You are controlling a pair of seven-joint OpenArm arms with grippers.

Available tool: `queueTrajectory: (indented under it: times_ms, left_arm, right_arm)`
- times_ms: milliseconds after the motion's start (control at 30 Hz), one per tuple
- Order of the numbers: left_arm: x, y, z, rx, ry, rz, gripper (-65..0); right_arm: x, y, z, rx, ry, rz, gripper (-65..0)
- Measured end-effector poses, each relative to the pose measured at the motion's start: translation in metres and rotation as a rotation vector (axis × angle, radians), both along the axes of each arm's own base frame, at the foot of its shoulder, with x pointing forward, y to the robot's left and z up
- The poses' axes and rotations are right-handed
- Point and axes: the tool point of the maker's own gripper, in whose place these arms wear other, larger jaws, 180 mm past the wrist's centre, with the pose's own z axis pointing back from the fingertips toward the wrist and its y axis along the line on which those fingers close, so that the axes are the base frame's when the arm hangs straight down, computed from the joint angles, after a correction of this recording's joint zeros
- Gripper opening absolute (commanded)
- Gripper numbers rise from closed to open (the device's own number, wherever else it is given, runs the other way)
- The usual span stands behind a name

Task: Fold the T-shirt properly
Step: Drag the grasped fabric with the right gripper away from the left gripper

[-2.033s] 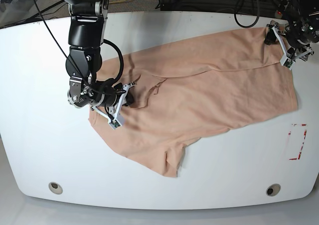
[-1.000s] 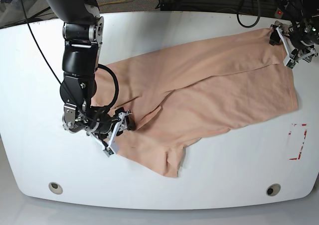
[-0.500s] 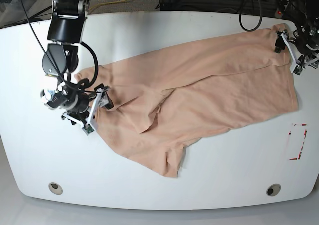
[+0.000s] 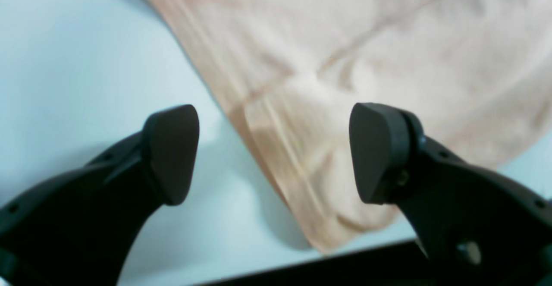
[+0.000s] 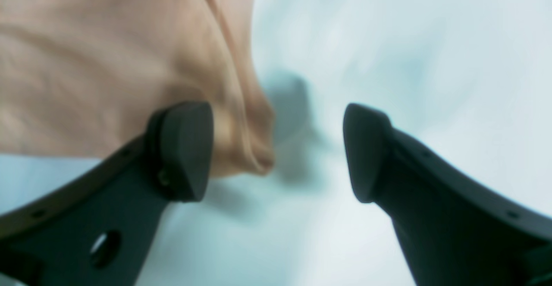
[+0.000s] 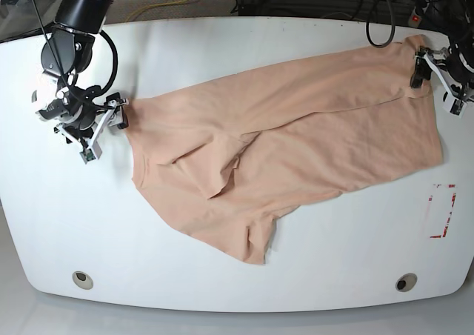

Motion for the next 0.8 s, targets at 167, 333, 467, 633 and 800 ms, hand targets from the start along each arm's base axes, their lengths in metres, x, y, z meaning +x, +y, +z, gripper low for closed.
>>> queueTrajectory:
  times_ms: [167,333,467,633,800]
  left_arm:
    - [-0.009,-0.007,-0.017,-0.022,0.056,-0.013,-15.1]
    - [-0.025,-0.011,-0.034,-0.059,0.111,-0.005,-15.4]
    - [-0.041,-0.006,-0.051,-0.074,0.173,0.036,-26.2]
    - [-0.043,-0.002,-0.058,-0.108,0.172,0.065,-38.3]
    - [-0.044,0.004,-0.058,-0.040,0.185,0.048,-40.0]
  right_arm:
    - [-0.004,0.004,-0.010,0.025,0.026,-0.010,-20.6]
    - [-0.003,0.014,-0.021,0.092,0.020,-0.026,-30.6]
    - [-0.003,0.015,-0.022,0.091,0.016,-0.023,-53.6]
    - [-0.004,0.019,-0.023,0.106,0.017,-0.018,-65.0]
    - [-0.026,0.020,-0.026,0.083,0.034,-0.005,-65.0]
